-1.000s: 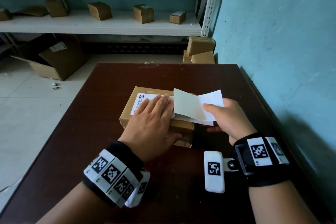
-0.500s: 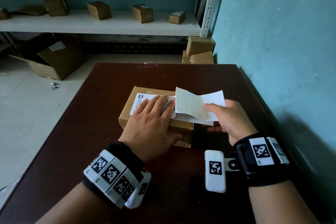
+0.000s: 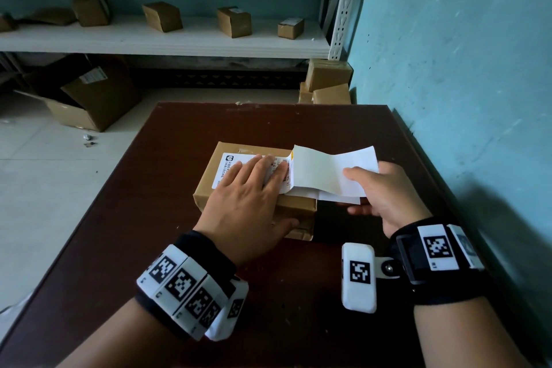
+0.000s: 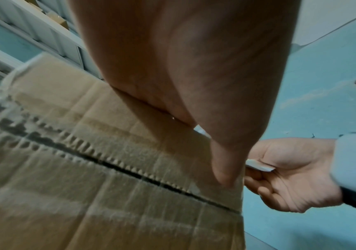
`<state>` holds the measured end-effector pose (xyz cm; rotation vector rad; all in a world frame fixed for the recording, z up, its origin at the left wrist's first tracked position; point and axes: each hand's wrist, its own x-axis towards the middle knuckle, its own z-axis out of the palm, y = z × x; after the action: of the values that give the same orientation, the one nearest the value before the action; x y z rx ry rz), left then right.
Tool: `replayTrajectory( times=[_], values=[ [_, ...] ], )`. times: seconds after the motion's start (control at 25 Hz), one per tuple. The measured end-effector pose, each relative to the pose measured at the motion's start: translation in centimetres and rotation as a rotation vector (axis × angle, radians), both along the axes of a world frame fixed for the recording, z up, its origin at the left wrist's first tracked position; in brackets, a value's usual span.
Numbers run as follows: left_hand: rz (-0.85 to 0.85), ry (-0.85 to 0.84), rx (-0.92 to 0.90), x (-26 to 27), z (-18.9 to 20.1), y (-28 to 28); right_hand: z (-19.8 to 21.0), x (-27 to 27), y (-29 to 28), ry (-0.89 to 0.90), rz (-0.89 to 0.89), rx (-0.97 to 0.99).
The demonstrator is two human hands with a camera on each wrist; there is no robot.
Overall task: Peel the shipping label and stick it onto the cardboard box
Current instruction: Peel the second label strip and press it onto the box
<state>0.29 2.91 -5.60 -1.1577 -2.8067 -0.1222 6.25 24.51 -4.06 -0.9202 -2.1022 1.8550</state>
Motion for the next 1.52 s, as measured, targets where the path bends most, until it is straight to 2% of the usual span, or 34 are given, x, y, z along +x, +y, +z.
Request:
replayTrajectory(
  times=[0.36,0.6,0.76,0.88,1.0,1.28,1.52],
  values=[
    [0.038,-0.001,0.099,0.2,0.8,0.9,0.2,0.0,0.2,-0.015,0.031,0.042],
    [0.041,0.070,0.194,0.5,0.9,0.6,0.1,0.1,0.4,-0.006,0.007,0.065],
    [0.043,-0.058,0.073,0.2,2.1,0.1,0.1,0.1,0.5,-0.010,0.022,0.082],
    [0.025,-0.044,-0.012,-0.3,1.9,0.1,0.1,0.1,0.5,-0.015,0.028,0.089],
    [0.047,-0.056,0.059,0.1,1.8,0.1,0.1,0.1,0.5,-0.031,0.037,0.105],
    [0.035,0.032,0.203,1.0,0.6,0.3,0.2,0.0,0.6,-0.045,0.032,0.101],
    [0.112,0.011,0.061,0.9,1.2,0.3,0.2,0.0,0.6,-0.041,0.050,0.103]
  ],
)
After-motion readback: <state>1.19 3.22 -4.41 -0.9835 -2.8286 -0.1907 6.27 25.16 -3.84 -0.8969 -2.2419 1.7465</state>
